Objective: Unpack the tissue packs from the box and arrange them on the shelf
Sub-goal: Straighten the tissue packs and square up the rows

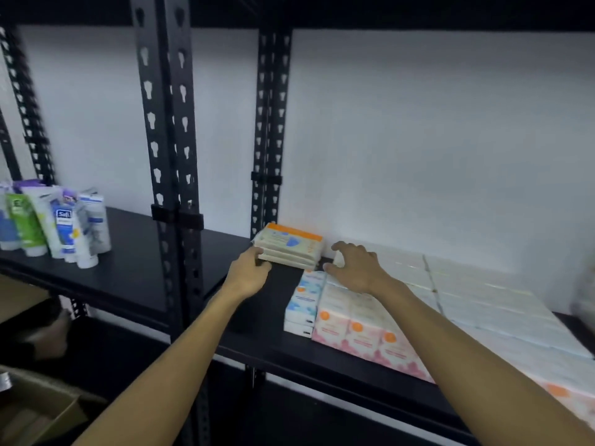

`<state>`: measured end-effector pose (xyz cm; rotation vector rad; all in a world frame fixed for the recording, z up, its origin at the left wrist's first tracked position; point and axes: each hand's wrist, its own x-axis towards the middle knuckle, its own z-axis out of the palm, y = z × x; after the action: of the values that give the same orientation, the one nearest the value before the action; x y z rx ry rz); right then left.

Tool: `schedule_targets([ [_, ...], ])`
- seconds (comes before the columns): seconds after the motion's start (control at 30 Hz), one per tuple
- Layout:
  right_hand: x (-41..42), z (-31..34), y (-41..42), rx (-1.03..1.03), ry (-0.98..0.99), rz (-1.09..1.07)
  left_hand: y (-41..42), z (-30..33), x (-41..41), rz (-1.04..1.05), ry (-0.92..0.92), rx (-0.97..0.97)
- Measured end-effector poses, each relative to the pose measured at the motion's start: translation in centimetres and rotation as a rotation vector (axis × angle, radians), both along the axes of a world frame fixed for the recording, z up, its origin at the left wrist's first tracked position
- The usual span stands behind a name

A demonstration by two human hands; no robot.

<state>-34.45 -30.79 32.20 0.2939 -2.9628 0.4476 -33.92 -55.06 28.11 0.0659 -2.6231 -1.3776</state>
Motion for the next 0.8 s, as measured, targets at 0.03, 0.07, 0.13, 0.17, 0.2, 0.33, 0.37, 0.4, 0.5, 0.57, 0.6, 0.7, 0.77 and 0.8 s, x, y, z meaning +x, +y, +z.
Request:
schedule_targets([
  [0.03,-0.8,-0.1,-0.6,0.012,-0.002,0.011,-0.3,-0.6,-0.5,0.019,0.003,0.02],
  [0.07,-1.6,-0.2,-1.0,0.025,-0.004,0.023,-0.6,-1.1,-1.1,0.039,0.017,0.044],
  [0.13,-3.1,-0.4,-1.6,0.034,-0.004,0.047,-0.7,-1.7,-2.3,0.083,0.074,0.102],
  [0.17,-3.9,-0.4,-1.9,0.034,-0.001,0.057,-0.7,-1.8,-3.0,0.107,0.102,0.134],
  [0.2,-4.7,-0.4,-2.2,0.037,0.006,0.065,-0.6,-1.9,-3.7,0.128,0.122,0.161],
  [0.33,-7.7,-0.6,-3.9,0.087,0.029,0.09,0.0,-2.1,-6.3,0.227,0.122,0.213],
  [0.37,-8.4,-0.7,-4.2,0.111,0.03,0.093,0.2,-2.2,-6.9,0.256,0.118,0.224],
  [0.4,-9.0,-1.0,-4.4,0.143,0.034,0.096,0.3,-2.3,-7.4,0.277,0.116,0.228],
  [0.5,-10.7,-1.4,-4.7,0.222,0.045,0.105,0.2,-3.0,-9.2,0.272,0.118,0.194],
  [0.57,-11.4,-1.6,-4.7,0.21,0.029,0.103,0.0,-3.7,-10.2,0.264,0.122,0.162],
  [0.6,-11.7,-1.7,-4.7,0.19,0.017,0.103,-0.1,-4.0,-10.7,0.262,0.123,0.152],
  [0.7,-12.2,-2.1,-4.5,0.128,0.001,0.116,-0.4,-4.6,-11.4,0.245,0.121,0.142],
  [0.77,-12.4,-2.4,-4.4,0.101,0.003,0.125,-0.5,-4.8,-11.7,0.238,0.122,0.137],
  [0.8,-12.5,-2.5,-4.4,0.092,0.004,0.129,-0.5,-4.9,-11.9,0.235,0.126,0.136],
])
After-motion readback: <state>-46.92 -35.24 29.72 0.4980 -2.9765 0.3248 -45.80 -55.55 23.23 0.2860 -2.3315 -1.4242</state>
